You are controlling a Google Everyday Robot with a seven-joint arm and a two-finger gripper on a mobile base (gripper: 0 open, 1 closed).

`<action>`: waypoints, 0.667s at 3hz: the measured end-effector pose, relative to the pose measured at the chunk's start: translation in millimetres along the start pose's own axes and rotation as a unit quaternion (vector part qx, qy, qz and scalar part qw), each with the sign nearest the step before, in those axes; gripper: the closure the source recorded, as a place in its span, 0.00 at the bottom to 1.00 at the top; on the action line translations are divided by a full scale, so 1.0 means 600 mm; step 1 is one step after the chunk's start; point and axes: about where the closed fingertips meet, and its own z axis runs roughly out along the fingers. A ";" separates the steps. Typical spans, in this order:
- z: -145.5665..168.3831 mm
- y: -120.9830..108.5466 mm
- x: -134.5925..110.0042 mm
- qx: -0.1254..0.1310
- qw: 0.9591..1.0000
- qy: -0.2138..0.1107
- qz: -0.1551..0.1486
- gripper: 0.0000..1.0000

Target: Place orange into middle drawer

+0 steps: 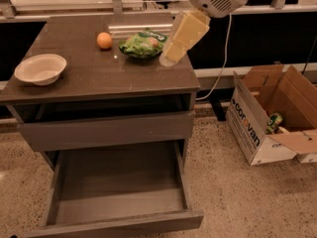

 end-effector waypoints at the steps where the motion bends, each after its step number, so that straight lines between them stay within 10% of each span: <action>1: 0.075 -0.036 -0.038 -0.001 0.998 -0.064 0.013 0.00; 2: 0.176 -0.101 -0.057 0.028 0.992 -0.112 0.047 0.00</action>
Offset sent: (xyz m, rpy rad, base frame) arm 0.1874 0.1141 -0.0305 0.4130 -0.0813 -0.0316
